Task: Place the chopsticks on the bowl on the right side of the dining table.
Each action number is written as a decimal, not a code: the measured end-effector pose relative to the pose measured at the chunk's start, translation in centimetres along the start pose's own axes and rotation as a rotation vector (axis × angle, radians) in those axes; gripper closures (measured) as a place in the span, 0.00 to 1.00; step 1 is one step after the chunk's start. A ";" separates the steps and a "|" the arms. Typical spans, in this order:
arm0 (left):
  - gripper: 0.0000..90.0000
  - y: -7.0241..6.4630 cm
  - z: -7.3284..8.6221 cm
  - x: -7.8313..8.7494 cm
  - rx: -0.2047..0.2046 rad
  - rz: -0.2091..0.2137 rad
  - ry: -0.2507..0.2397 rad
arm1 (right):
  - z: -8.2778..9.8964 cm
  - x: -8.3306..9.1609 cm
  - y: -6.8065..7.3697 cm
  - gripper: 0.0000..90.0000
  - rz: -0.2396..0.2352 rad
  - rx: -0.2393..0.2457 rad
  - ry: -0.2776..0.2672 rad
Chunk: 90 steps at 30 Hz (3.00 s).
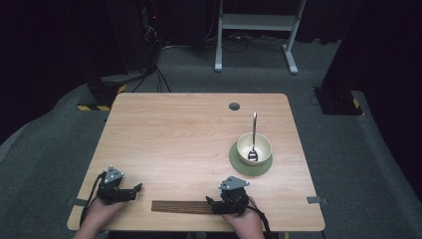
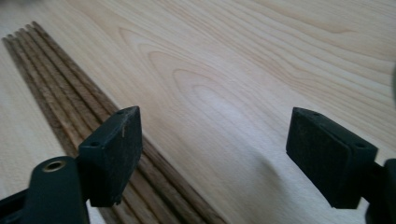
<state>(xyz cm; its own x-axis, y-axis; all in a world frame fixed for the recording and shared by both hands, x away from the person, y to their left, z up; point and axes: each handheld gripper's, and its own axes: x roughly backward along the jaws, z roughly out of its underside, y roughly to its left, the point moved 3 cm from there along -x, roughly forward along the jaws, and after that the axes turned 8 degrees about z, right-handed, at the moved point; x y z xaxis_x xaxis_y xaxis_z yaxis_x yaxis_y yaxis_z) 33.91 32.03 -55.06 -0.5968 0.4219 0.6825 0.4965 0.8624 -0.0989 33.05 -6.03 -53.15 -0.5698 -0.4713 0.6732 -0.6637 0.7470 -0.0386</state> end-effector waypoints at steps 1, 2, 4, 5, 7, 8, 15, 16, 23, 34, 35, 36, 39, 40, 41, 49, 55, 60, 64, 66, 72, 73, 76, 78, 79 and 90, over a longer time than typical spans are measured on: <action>0.12 0.0 0.0 0.0 0.000 0.001 0.000 | 0.0 0.0 0.1 0.24 -0.007 0.008 0.002; 0.11 0.0 0.0 0.0 0.000 0.001 0.000 | 0.0 0.0 0.1 0.24 -0.007 0.008 0.002; 0.12 0.0 0.0 0.0 -0.001 -0.001 0.000 | 0.0 -0.1 0.4 0.28 -0.024 0.020 0.005; 0.12 0.0 0.0 0.0 -0.001 -0.001 0.000 | 0.0 0.0 0.5 0.29 -0.031 0.016 0.002; 0.11 0.0 0.0 0.0 0.000 0.001 0.001 | -0.1 0.1 0.7 0.32 -0.037 0.025 -0.004; 0.11 0.0 0.0 0.0 0.000 0.001 0.001 | 0.0 0.1 0.8 0.34 -0.038 0.030 -0.002; 0.12 0.0 0.0 0.0 -0.001 0.002 -0.001 | 0.1 0.0 1.0 0.54 -0.062 0.056 -0.002; 0.12 0.0 0.0 0.0 -0.001 0.001 0.000 | 0.1 0.0 1.0 0.55 -0.066 0.055 0.001; 0.12 0.0 0.0 0.0 -0.004 0.002 0.000 | 0.3 -0.2 1.0 0.63 -0.085 0.055 0.027; 0.12 0.0 0.0 0.0 -0.006 0.006 -0.001 | 0.5 -0.3 1.1 0.68 -0.089 0.063 0.033; 0.12 0.0 0.0 0.0 -0.005 0.006 -0.001 | 0.5 -0.3 1.1 0.69 -0.092 0.065 0.033; 0.12 0.0 0.0 0.0 -0.007 0.005 -0.001 | 0.5 -0.3 1.1 0.69 -0.093 0.063 0.035; 0.12 0.0 0.0 0.0 -0.007 0.006 -0.002 | 0.5 -0.3 1.1 0.69 -0.091 0.063 0.034; 0.12 0.0 0.0 0.0 -0.007 0.006 -0.001 | 0.5 -0.3 1.0 0.69 -0.087 0.062 0.034; 0.12 0.0 0.0 0.0 -0.007 0.006 -0.001 | 0.5 -0.3 1.0 0.69 -0.085 0.059 0.034; 0.13 0.0 0.0 0.0 -0.008 0.006 -0.002 | 0.6 -0.6 0.1 0.69 -0.054 0.033 0.044; 0.13 0.0 0.0 0.0 -0.010 0.007 -0.001 | 0.7 -0.6 -0.7 0.73 -0.022 0.026 0.041; 0.13 0.0 0.0 0.0 -0.009 0.010 -0.004 | 0.7 -0.5 -0.9 0.77 -0.012 0.035 0.038; 0.14 0.0 0.0 0.0 -0.009 0.008 -0.003 | 0.8 -0.5 -1.0 0.80 0.006 0.034 0.037; 0.14 0.0 0.0 0.0 -0.009 0.012 -0.004 | 0.8 -0.5 -1.2 0.82 0.013 0.035 0.036; 0.14 0.0 0.0 0.0 -0.011 0.013 -0.004 | 1.0 -0.3 -1.8 0.88 0.026 0.015 0.035; 0.14 0.0 0.0 0.0 -0.011 0.012 -0.004 | 1.0 -0.3 -1.9 0.88 0.026 0.013 0.038; 0.14 -0.1 0.0 0.0 -0.011 0.010 -0.004 | 1.1 -0.3 -2.1 0.90 0.026 0.009 0.035; 0.14 0.0 0.0 0.0 -0.011 0.012 -0.004 | 1.1 -0.3 -2.2 0.91 0.026 0.007 0.034; 0.14 0.0 0.0 0.0 -0.012 0.012 -0.004 | 1.1 -0.3 -2.2 0.92 0.027 0.009 0.033; 0.14 -0.1 0.0 0.0 -0.011 0.012 -0.004 | 1.1 -0.5 -1.8 0.86 0.038 0.078 0.011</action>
<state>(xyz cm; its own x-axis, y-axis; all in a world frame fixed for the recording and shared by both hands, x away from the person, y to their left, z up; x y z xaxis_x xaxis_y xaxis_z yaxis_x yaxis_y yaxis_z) 33.84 32.00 -55.03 -0.5936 0.4330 0.6784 0.5106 0.8542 -0.0985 34.02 -7.69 -54.21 -0.5904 -0.4375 0.6782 -0.6772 0.7257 -0.1214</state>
